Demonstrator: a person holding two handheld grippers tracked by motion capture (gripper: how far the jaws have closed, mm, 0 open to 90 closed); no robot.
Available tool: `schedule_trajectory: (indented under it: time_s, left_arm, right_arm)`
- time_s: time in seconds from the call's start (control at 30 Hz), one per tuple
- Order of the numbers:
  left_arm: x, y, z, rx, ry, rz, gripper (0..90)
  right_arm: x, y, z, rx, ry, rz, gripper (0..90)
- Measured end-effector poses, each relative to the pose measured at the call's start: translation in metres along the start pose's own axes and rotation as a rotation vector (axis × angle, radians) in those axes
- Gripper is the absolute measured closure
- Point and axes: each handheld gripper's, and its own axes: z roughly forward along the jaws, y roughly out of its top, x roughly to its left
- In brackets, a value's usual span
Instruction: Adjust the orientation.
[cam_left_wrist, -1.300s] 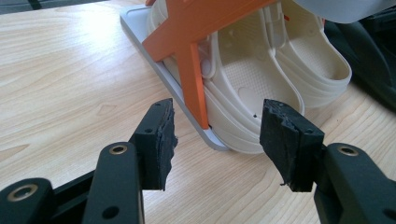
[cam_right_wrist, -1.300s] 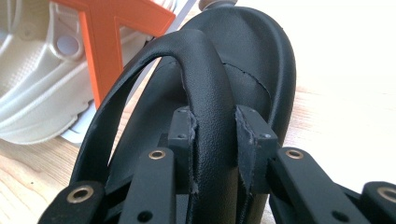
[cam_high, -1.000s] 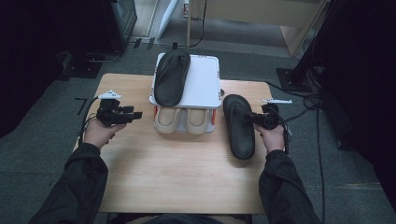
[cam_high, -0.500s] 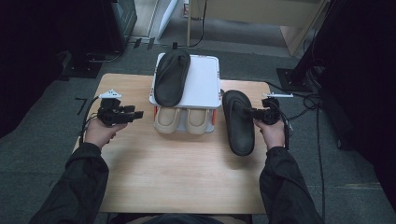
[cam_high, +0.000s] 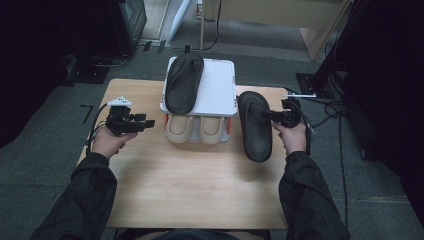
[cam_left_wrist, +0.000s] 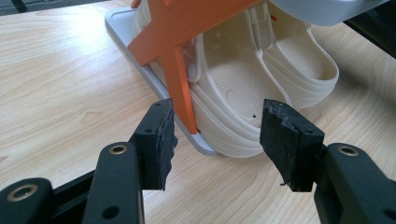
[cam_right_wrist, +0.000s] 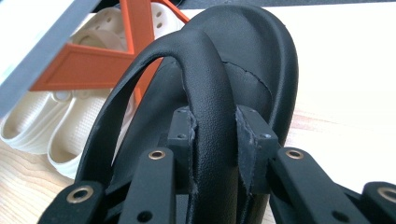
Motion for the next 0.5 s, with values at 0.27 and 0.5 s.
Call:
schedule_trajectory:
  time_s: [0.27,0.5]
  left_arm:
    - [-0.001,0.0,0.001,0.005,-0.004,0.005,45.2]
    - [0.0,0.0,0.0,-0.005,-0.005,0.004,44.8]
  right_arm:
    - [0.003,0.019,-0.011,-0.006,0.021,0.008,69.5]
    - [0.011,0.037,-0.02,-0.006,-0.009,-0.02,69.5]
